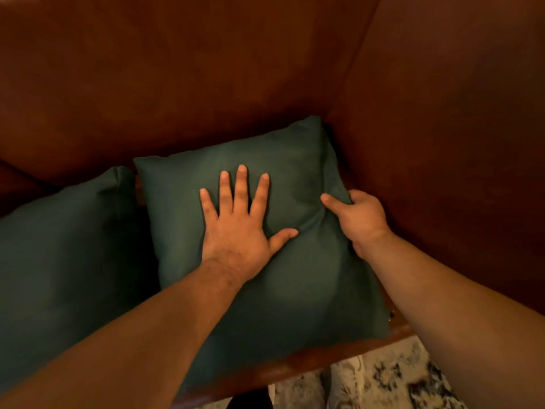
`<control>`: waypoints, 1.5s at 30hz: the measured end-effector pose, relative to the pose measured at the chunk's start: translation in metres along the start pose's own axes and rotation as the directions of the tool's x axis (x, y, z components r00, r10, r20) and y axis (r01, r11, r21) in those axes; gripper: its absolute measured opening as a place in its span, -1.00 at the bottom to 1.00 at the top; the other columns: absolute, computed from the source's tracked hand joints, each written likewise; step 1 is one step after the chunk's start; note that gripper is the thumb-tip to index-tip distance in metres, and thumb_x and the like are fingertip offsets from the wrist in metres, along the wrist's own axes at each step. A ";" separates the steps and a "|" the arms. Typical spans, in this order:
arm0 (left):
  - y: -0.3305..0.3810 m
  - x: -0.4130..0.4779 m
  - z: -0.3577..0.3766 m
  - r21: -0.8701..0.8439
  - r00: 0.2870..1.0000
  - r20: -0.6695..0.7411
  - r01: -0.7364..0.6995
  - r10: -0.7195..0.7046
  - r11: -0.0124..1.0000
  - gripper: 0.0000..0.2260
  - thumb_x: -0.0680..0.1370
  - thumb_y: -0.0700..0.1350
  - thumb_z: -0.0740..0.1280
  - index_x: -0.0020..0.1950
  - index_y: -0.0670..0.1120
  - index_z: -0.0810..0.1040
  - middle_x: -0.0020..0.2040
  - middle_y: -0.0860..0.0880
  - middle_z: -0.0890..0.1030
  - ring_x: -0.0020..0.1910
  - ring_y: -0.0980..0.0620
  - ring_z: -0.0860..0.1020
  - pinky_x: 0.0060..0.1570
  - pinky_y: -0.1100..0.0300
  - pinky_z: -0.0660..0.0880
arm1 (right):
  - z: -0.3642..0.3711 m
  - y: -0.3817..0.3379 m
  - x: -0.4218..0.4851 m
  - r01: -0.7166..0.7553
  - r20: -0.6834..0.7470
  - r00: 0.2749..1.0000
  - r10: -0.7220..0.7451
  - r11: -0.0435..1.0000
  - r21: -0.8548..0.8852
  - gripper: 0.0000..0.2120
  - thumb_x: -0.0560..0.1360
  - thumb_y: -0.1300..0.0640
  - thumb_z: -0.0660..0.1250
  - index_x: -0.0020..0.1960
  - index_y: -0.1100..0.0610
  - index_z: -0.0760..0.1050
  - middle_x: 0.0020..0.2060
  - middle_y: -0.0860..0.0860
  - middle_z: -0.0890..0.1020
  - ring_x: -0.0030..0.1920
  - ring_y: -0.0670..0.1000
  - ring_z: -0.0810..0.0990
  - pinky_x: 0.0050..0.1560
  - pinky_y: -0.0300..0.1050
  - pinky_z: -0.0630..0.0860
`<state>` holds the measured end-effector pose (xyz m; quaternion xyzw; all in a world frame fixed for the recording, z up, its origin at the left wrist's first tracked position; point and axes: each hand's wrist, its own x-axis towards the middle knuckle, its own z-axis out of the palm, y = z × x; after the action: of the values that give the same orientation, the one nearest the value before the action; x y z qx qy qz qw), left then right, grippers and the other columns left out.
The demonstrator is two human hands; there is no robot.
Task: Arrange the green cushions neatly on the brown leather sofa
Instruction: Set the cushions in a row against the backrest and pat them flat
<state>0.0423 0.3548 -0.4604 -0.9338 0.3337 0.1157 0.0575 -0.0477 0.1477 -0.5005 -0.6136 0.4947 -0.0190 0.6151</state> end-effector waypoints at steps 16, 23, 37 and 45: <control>0.084 -0.061 0.037 -0.015 0.996 -0.074 0.040 -0.041 0.999 -0.22 0.63 0.45 -0.09 0.74 0.04 -0.02 0.75 -0.15 -0.12 0.72 -0.29 -0.12 0.58 -0.46 -0.06 | -0.046 0.075 -0.043 0.074 0.071 0.996 -0.062 0.982 -0.174 -0.49 0.61 -0.26 0.35 -0.13 0.20 0.64 -0.22 0.12 0.74 -0.12 0.17 0.72 0.05 0.24 0.63; 0.069 -0.065 0.035 -0.045 0.996 -0.078 0.035 -0.038 0.998 -0.12 0.55 0.56 -0.10 0.74 0.09 -0.09 0.75 -0.15 -0.16 0.71 -0.32 -0.14 0.55 -0.52 -0.05 | -0.064 0.107 -0.065 0.095 0.124 0.988 -0.090 0.995 -0.029 -0.61 0.49 -0.38 0.30 0.11 -0.16 0.64 0.04 -0.18 0.73 0.12 -0.13 0.68 0.21 -0.03 0.57; 0.085 -0.096 0.040 0.023 0.981 -0.195 0.015 -0.010 1.000 -0.25 0.64 0.43 0.01 0.74 0.07 0.03 0.75 -0.15 -0.09 0.71 -0.32 -0.10 0.55 -0.51 -0.06 | -0.062 0.117 -0.086 0.046 0.018 0.999 -0.044 0.985 -0.169 -0.63 0.70 -0.24 0.19 0.29 -0.04 0.59 0.14 -0.06 0.69 0.18 0.02 0.61 0.23 -0.01 0.51; 0.072 -0.084 0.035 -0.124 0.986 -0.165 -0.050 0.029 0.991 -0.22 0.59 0.45 0.10 0.72 0.09 0.12 0.76 -0.09 -0.06 0.72 -0.26 -0.11 0.58 -0.47 -0.07 | -0.063 0.112 -0.087 0.252 -0.033 0.954 -0.297 0.859 -0.445 -0.67 0.74 -0.11 0.12 0.04 0.10 0.50 -0.21 0.03 0.62 -0.14 0.18 0.62 -0.16 0.04 0.49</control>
<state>-0.0726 0.3574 -0.4749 -0.9350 0.3478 0.0612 -0.0324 -0.1971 0.1841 -0.5206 -0.7979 0.4242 -0.0261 0.4275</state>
